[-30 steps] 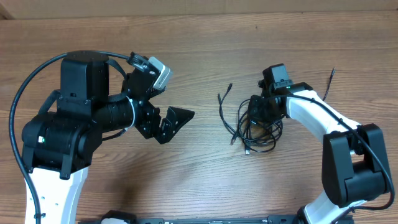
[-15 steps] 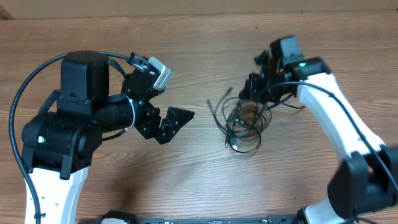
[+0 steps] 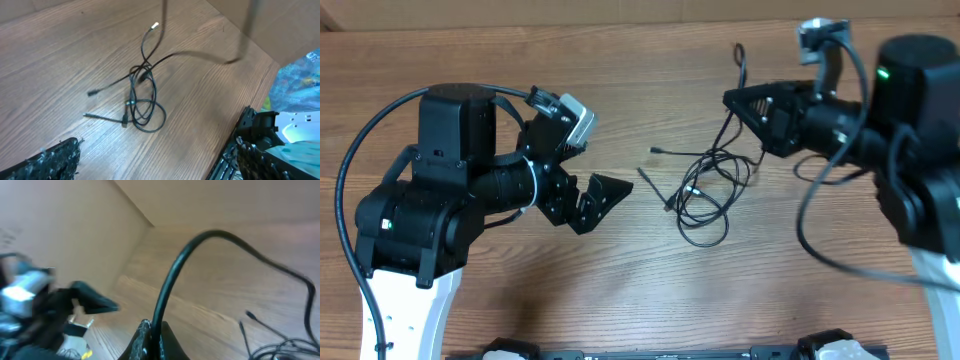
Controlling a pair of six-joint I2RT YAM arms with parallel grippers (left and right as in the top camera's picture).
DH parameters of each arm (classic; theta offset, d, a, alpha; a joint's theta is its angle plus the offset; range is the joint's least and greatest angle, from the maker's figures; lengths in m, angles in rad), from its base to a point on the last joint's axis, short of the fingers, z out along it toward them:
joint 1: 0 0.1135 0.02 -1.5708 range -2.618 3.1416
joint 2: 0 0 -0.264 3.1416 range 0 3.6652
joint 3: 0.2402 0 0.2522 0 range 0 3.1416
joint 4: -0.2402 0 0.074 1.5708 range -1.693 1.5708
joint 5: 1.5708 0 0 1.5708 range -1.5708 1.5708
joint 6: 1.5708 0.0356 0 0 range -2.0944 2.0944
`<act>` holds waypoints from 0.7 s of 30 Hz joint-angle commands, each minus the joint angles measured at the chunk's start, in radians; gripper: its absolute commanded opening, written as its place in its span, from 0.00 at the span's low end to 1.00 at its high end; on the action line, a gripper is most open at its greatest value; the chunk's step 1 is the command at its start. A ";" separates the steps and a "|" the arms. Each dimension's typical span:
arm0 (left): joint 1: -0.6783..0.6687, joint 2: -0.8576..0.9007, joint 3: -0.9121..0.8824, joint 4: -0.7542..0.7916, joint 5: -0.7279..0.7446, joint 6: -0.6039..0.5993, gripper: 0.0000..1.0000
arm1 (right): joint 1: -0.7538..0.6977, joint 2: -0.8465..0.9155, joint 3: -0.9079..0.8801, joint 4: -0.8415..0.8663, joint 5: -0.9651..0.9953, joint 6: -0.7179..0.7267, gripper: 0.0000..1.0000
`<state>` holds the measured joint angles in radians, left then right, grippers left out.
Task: Untangle cables
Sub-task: 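Pull the grasped cable rightward out of the bundle with the right gripper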
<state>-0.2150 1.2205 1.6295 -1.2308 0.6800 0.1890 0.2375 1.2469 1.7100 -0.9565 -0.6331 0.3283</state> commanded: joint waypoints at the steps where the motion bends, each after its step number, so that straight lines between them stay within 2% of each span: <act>1: 0.005 0.003 0.010 -0.017 0.023 -0.010 1.00 | 0.005 -0.077 0.029 0.040 -0.027 0.039 0.04; 4: 0.005 0.003 0.010 -0.030 0.023 -0.010 1.00 | 0.003 -0.131 0.035 0.053 -0.014 0.039 0.04; 9: 0.005 0.003 0.010 -0.029 0.023 -0.010 1.00 | 0.003 -0.200 0.038 -0.013 0.134 0.038 0.04; 16: 0.005 0.003 0.010 -0.033 0.027 -0.010 1.00 | 0.003 -0.219 0.039 -0.129 0.464 0.072 0.04; 21: 0.005 0.003 0.010 -0.032 0.027 -0.010 1.00 | 0.003 -0.220 0.040 -0.134 0.663 0.108 0.04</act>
<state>-0.2150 1.2205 1.6295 -1.2617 0.6842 0.1886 0.2375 1.0351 1.7226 -1.0946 -0.1474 0.3985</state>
